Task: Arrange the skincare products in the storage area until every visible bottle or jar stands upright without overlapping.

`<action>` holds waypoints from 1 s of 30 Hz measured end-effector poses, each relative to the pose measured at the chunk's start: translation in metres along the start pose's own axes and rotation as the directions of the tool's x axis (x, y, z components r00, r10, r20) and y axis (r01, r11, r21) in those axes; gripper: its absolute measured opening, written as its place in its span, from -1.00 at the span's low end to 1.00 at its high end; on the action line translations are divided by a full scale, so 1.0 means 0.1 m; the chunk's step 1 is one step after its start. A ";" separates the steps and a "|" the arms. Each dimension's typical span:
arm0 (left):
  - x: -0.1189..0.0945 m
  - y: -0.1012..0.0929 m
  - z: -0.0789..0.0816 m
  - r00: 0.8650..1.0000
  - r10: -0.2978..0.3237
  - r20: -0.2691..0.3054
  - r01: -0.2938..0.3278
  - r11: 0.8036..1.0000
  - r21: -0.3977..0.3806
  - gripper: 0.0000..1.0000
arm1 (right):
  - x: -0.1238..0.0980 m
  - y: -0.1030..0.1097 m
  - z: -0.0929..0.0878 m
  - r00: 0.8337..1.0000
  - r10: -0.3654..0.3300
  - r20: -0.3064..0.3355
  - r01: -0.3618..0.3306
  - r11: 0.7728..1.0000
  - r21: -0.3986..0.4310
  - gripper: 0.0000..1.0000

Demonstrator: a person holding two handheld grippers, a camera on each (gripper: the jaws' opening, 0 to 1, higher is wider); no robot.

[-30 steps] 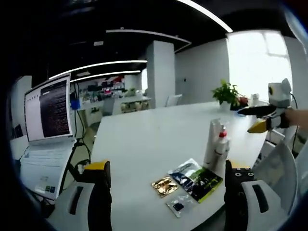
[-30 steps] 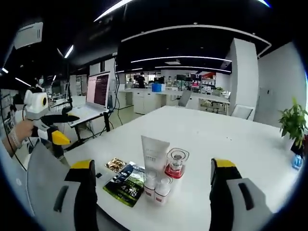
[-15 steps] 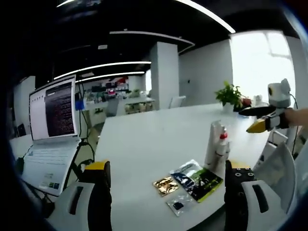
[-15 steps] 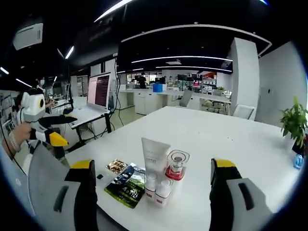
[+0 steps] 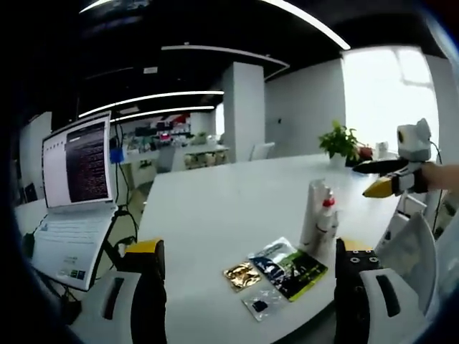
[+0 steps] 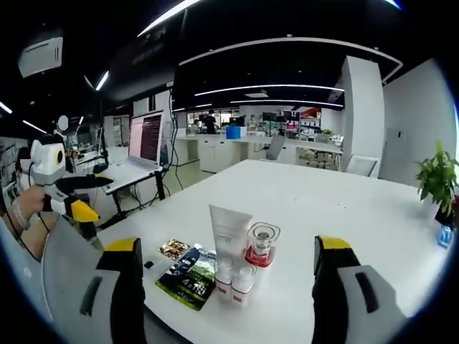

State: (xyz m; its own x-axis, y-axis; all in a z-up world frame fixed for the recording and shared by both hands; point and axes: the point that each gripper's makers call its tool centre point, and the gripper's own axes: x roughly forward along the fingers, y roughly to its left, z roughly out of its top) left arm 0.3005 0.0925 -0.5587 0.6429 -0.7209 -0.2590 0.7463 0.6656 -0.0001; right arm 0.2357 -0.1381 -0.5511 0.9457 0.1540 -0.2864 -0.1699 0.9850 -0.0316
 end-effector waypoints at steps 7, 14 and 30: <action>0.04 -0.06 0.00 1.000 -0.027 -0.012 0.027 1.000 0.006 0.94 | -0.01 0.01 -0.04 1.000 -0.007 -0.012 0.007 1.000 0.009 0.99; 0.08 -0.08 -0.02 0.999 -0.047 -0.024 0.047 0.999 -0.012 0.94 | 0.01 0.01 -0.06 1.000 -0.018 -0.017 0.018 0.999 0.027 0.99; 0.07 0.04 -0.01 0.999 -0.039 -0.030 0.038 0.999 -0.025 0.94 | 0.01 0.06 -0.07 0.999 -0.020 -0.032 0.021 0.999 0.028 0.99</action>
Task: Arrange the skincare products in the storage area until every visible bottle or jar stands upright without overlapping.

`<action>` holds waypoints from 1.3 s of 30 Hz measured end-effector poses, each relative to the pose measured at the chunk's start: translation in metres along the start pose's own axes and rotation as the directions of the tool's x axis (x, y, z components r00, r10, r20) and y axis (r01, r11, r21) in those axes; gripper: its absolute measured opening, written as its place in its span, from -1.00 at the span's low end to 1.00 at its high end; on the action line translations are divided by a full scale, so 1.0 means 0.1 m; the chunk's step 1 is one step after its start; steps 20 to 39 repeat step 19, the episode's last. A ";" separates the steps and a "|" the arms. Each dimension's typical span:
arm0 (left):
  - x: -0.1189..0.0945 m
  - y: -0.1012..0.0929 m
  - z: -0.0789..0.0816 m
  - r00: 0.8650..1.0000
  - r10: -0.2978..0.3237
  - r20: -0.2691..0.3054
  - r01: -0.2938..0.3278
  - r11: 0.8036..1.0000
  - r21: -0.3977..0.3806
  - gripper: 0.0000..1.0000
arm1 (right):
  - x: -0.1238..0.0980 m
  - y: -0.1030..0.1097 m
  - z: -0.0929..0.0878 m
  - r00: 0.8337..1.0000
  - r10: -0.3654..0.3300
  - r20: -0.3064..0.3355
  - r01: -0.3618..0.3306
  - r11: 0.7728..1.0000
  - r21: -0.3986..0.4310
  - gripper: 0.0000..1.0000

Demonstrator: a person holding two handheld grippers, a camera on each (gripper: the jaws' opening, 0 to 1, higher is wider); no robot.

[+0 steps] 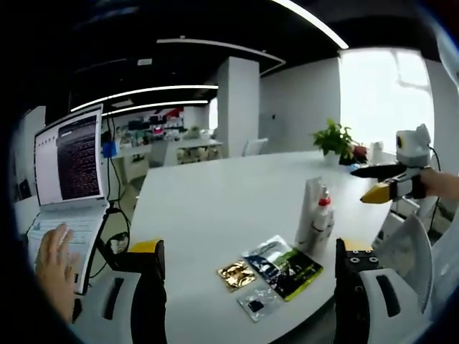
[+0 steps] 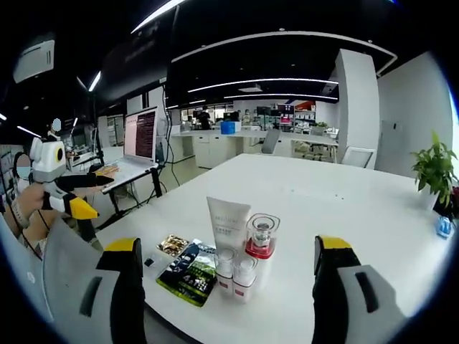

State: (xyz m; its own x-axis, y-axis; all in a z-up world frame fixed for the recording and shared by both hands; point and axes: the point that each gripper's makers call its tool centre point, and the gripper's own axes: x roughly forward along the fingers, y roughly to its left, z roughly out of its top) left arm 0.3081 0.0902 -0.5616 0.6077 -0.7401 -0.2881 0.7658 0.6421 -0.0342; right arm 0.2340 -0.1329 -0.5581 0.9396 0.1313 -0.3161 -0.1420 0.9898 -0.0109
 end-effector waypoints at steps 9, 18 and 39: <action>-0.01 0.02 -0.01 1.000 -0.012 -0.012 0.012 1.000 -0.009 0.94 | 0.01 0.05 0.03 1.000 0.006 0.005 -0.006 1.000 -0.006 0.99; 0.03 0.00 -0.06 0.999 -0.030 -0.038 0.029 0.999 -0.016 0.94 | 0.04 0.07 -0.05 1.000 0.009 -0.025 -0.010 1.000 -0.022 0.99; 0.04 0.00 -0.05 0.999 -0.033 -0.039 0.032 0.999 -0.017 0.94 | 0.04 0.07 -0.06 1.000 0.008 -0.027 -0.008 1.000 -0.021 1.00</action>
